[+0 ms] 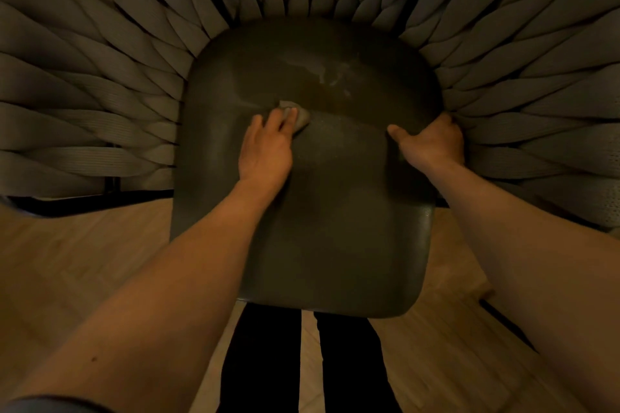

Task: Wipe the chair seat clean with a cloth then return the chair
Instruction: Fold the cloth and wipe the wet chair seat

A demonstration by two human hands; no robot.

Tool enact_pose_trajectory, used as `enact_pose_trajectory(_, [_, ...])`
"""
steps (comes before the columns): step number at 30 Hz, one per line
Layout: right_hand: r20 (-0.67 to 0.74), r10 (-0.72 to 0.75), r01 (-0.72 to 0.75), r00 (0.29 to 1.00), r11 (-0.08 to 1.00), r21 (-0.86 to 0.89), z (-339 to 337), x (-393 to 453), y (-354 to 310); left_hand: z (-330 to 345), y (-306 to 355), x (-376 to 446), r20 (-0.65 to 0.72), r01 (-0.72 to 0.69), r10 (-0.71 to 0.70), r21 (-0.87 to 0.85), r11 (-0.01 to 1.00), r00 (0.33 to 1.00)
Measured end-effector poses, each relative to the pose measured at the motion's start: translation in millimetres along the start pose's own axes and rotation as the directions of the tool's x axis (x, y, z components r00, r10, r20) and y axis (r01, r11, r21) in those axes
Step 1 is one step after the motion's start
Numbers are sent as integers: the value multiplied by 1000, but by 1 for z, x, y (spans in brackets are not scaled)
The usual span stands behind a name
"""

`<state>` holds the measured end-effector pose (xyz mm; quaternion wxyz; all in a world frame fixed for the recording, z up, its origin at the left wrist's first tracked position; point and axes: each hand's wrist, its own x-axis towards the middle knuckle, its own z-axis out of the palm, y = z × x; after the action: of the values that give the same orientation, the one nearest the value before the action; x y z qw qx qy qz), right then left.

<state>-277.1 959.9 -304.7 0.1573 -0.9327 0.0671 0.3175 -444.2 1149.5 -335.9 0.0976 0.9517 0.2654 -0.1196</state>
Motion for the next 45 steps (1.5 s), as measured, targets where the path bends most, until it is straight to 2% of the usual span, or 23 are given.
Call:
enact_pose_trajectory(10, [-40, 26, -29, 999, 996, -84, 7, 5, -3, -17, -95, 1, -108, 238, -237, -6, 971, 965])
enact_pose_trajectory(15, [-36, 21, -24, 999, 997, -71, 5, 3, -5, -25, -126, 8, -133, 421, -431, -101, 902, 892])
enact_pose_trajectory(18, [-44, 17, -18, 999, 1000, -21, 1, 2, -2, -18, -119, 7, -80, 415, -426, -122, 901, 901])
enact_pose_trajectory(21, [-39, 22, -18, 999, 995, 101, -6, 2, 1, -10, -115, 9, -90, 410, -440, -241, 880, 893])
enact_pose_trajectory(23, [-20, 40, -37, 999, 987, 157, -10, 3, 1, -8, -109, 10, -103, 371, -415, -292, 881, 904])
enact_pose_trajectory(27, [-8, 80, -77, 997, 975, 206, -18, 0, 2, -7, -69, 9, -103, 267, -303, -268, 926, 948])
enact_pose_trajectory(35, [38, 123, -129, 992, 937, 324, -30, -4, 3, 0, 18, 15, -58, 208, -240, -333, 920, 969])
enact_pose_trajectory(45, [65, 122, -138, 990, 922, 363, -33, 1, 6, 13, 152, 17, 3, -61, 66, -370, 927, 998])
